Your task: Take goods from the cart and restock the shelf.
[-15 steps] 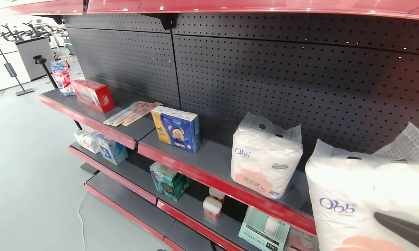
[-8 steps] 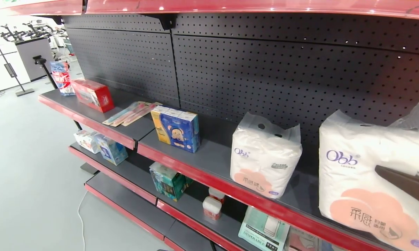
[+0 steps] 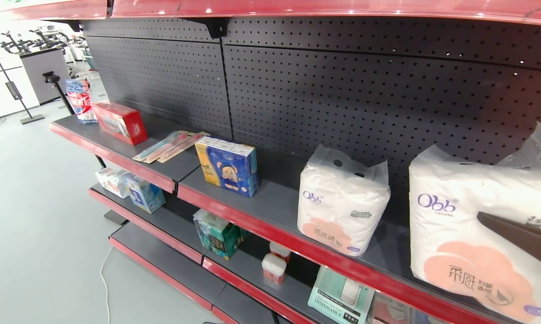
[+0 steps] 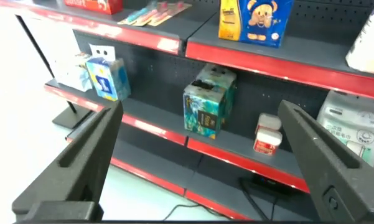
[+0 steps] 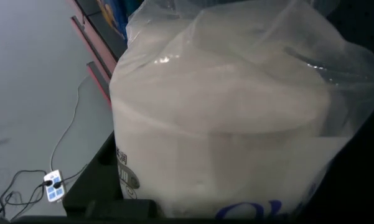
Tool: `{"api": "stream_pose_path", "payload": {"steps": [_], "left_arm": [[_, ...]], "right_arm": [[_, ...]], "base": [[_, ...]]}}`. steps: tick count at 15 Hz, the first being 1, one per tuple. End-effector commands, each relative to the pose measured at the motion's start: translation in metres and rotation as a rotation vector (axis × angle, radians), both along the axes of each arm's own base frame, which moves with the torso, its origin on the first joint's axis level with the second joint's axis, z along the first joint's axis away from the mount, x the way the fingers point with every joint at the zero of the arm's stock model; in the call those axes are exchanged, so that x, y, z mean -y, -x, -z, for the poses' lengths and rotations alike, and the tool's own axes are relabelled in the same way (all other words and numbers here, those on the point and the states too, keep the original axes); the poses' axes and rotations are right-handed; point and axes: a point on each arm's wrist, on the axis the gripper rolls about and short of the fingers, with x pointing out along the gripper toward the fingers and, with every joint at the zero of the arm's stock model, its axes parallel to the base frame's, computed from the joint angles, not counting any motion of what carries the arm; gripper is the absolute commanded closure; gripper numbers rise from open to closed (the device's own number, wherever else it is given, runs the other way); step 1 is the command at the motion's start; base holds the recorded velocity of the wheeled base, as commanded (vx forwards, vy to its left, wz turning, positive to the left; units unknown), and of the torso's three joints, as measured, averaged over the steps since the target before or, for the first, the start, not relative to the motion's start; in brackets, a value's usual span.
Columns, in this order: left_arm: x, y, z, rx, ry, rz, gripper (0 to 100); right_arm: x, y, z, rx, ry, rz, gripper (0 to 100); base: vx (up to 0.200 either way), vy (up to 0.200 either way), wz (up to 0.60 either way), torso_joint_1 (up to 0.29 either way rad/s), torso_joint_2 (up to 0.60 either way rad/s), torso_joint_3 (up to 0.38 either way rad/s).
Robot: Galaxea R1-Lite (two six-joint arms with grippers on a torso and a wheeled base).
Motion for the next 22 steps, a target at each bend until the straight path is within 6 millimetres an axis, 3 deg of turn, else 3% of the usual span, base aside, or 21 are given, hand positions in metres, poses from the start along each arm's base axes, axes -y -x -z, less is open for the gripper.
{"api": "stream_pose_path", "payload": {"steps": [1, 3, 6, 8, 12, 14, 22], "left_arm": [[-0.001, 0.0, 0.001, 0.007, -0.02, -0.039, 0], [-0.001, 0.0, 0.001, 0.02, -0.002, -0.073, 0], [0.002, -0.003, 0.001, 0.048, 0.016, 0.073, 0], [-0.001, -0.004, 0.001, 0.034, 0.019, -0.054, 0], [-0.001, -0.002, 0.001, 0.055, 0.04, -0.061, 0], [-0.003, -0.002, 0.007, 0.003, 0.044, -0.156, 0], [-0.003, -0.002, 0.007, 0.002, 0.017, -0.127, 0]], "right_arm": [[0.001, -0.003, -0.002, 0.002, 0.001, 0.015, 100], [0.001, -0.006, -0.001, -0.008, 0.006, 0.035, 100], [0.001, -0.01, -0.003, -0.013, 0.008, 0.05, 100], [0.001, -0.012, -0.003, -0.017, 0.011, 0.061, 100], [0.001, -0.014, -0.004, -0.013, 0.014, 0.071, 100], [0.001, -0.014, -0.006, -0.009, 0.013, 0.072, 100], [0.005, -0.016, -0.003, -0.02, 0.02, 0.102, 100]], "base": [[0.0, 0.0, 0.0, 0.0, 0.0, 0.0], [0.0, 0.0, 0.0, 0.0, 0.0, 0.0], [0.0, 0.0, 0.0, 0.0, 0.0, 0.0], [0.0, 0.0, 0.0, 0.0, 0.0, 0.0], [0.0, 0.0, 0.0, 0.0, 0.0, 0.0], [0.0, 0.0, 0.0, 0.0, 0.0, 0.0], [0.0, 0.0, 0.0, 0.0, 0.0, 0.0]]}}
